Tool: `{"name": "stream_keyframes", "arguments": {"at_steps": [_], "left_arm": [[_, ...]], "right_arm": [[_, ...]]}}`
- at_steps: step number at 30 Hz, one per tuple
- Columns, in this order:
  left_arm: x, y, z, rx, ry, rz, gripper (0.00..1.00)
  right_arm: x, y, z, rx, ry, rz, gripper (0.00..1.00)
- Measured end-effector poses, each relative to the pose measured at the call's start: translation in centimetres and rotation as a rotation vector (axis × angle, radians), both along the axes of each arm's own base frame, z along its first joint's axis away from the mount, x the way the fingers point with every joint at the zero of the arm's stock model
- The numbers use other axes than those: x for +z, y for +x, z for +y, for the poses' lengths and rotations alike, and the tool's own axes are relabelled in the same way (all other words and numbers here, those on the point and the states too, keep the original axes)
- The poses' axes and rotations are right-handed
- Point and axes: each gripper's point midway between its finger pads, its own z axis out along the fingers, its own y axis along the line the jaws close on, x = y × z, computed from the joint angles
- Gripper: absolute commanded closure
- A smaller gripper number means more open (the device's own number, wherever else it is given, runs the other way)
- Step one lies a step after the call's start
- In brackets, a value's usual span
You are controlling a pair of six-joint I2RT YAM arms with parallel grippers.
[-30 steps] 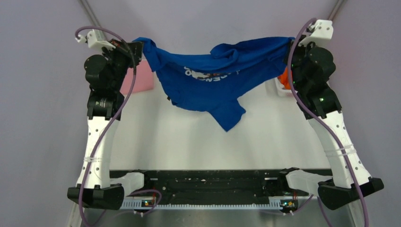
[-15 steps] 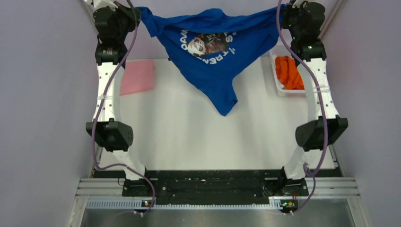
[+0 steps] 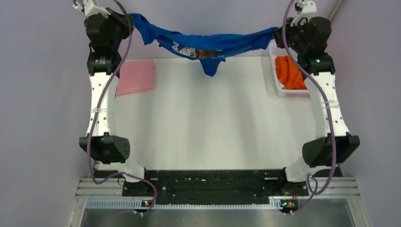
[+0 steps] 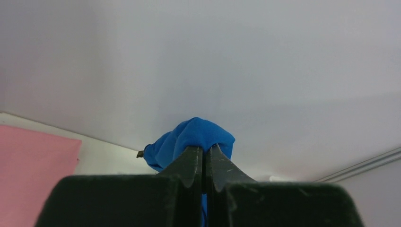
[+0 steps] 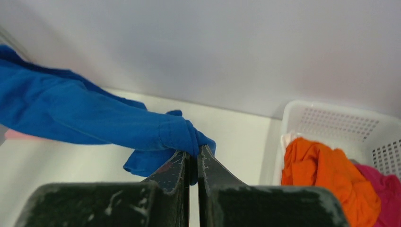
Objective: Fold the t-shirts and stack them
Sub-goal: Flatten out the tshirt
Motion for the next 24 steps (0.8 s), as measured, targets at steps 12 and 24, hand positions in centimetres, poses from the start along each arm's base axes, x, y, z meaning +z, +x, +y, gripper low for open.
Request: {"name": "stream_keyframes", "arguments": {"at_steps": [12,24], "left_arm": [[8.9,-7.7,2.4,0.160,0.038,-0.216,1.00],[-18.4,13.6,2.5,0.103,0.033,0.286,0.01]], "right_arm": [[0.0,-12.8,0.1,0.029,0.053,-0.017,0.98],[-28.9,-9.1,-5.5,-0.357,0.092,0.777,0.06]]}}
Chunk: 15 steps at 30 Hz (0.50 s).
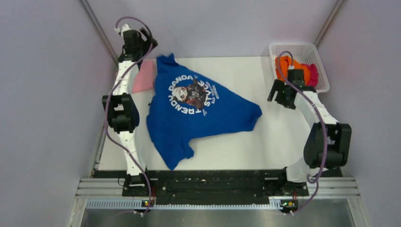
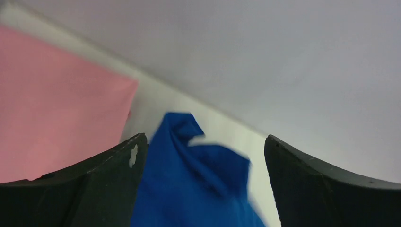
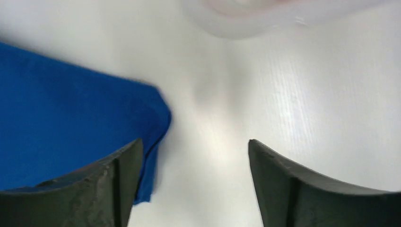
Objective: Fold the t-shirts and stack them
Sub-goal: Flatten out the tshirt
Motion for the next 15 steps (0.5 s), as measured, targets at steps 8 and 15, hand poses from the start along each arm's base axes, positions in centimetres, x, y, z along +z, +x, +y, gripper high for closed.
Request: {"name": "stream_keyframes", "arguments": {"at_steps": [8,15], "left_arm": [[-16.5,-1.6,-3.5,-0.063,0.031,0.405,0.01],[-10.9,-10.4,-10.8,-0.197,0.101,0.360,0.01]], "right_arm": [[-2.5,-1.1,-4.9,-0.199,-0.081,0.086,0.01],[1.9,0.3,-1.6,-0.076,-0.011,-0.133,0.01]]}}
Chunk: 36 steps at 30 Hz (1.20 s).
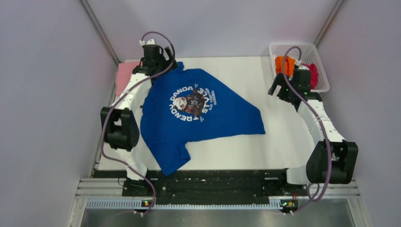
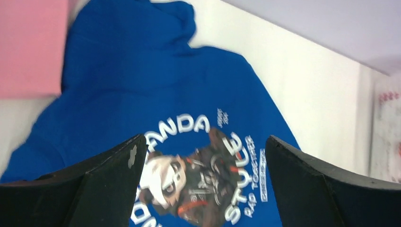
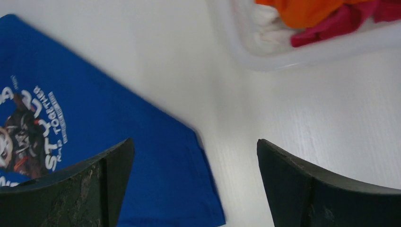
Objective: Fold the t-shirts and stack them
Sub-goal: Flatten out the tshirt
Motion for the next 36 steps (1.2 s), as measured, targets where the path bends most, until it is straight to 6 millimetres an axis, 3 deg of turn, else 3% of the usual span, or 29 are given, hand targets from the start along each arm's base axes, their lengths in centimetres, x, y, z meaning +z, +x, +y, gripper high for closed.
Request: {"name": "stream_keyframes", "arguments": {"at_steps": [2,5,11,15,20,28,36], "left_arm": [[0.9,-2.5,-1.5,-0.042,-0.007,-0.017,0.01],[-0.9,-5.9,-2.9,-0.093,-0.021,0.023,0.01],[-10.9,-12.3,-3.8,-0.141,-0.079,0.295,0.01],[-14.5,-13.8,-4.3,-0.135,-0.114,0.409,0.01],[-17.6,-13.3,-5.7,-0.141,-0.132,0.479,0.01],[-17.0,-6.3,-10.2,-0.204,-0.161,0.408,0.01],[-16.3,0.0,-14.3,-0.286,-0.184,0.349,0.01]], "right_arm": [[-0.1,0.5,2.4,0.077,0.020,-0.024,0.01],[-1.0,1.1,6.9,0.214,0.044,-0.030,0.01],[-6.7,1.6,15.0,0.422,0.079,0.079,0.01],[-10.7,0.9,17.3,0.468,0.077,0.174,0.01],[-12.9,0.6,16.7,0.412,0.056,0.211,0.01],[-13.2,2.1,14.8,0.282,0.101,0.151,0.01],[-12.8,3.8,9.4,0.095,0.192,0.088,0.01]]}}
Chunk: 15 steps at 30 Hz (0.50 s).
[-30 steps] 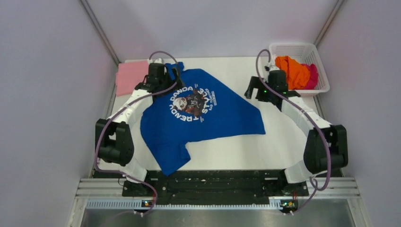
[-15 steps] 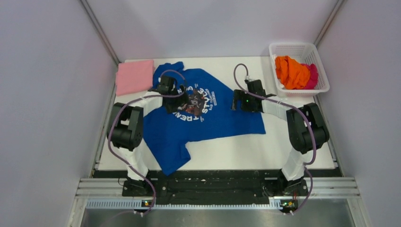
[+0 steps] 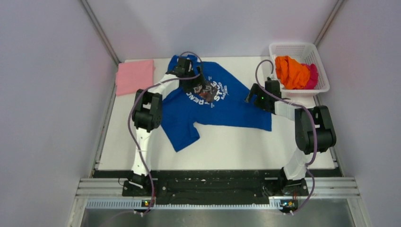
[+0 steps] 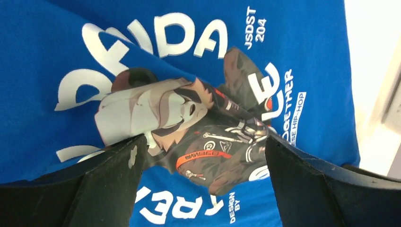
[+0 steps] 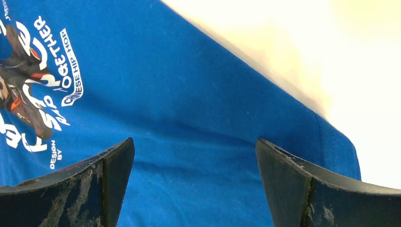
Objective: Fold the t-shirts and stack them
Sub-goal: Flatten out the tshirt
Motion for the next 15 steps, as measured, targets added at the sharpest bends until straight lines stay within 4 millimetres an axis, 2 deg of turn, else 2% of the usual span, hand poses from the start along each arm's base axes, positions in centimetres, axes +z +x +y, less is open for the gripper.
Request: {"name": "stream_keyframes", "arguments": {"at_steps": [4,9,11,12,15], "left_arm": [[0.4,2.3,-1.5,-0.029,0.003,-0.024,0.01],[0.4,1.1,-0.9,-0.050,0.049,-0.005,0.01],[0.6,-1.1,0.4,-0.043,0.087,0.020,0.01],[1.0,-2.9,1.3,-0.040,0.110,0.035,0.01],[3.7,-7.8,3.8,-0.021,0.145,0.038,0.01]], "right_arm": [[0.1,0.1,-0.6,-0.018,-0.014,0.005,0.01],[0.2,-0.7,-1.4,-0.035,-0.054,0.047,0.01],[0.8,-1.3,-1.9,-0.048,-0.071,0.056,0.01],[1.7,-1.5,-2.1,-0.056,-0.078,0.047,0.01],[5.1,-1.9,-2.8,-0.085,-0.094,-0.016,0.01]]}}
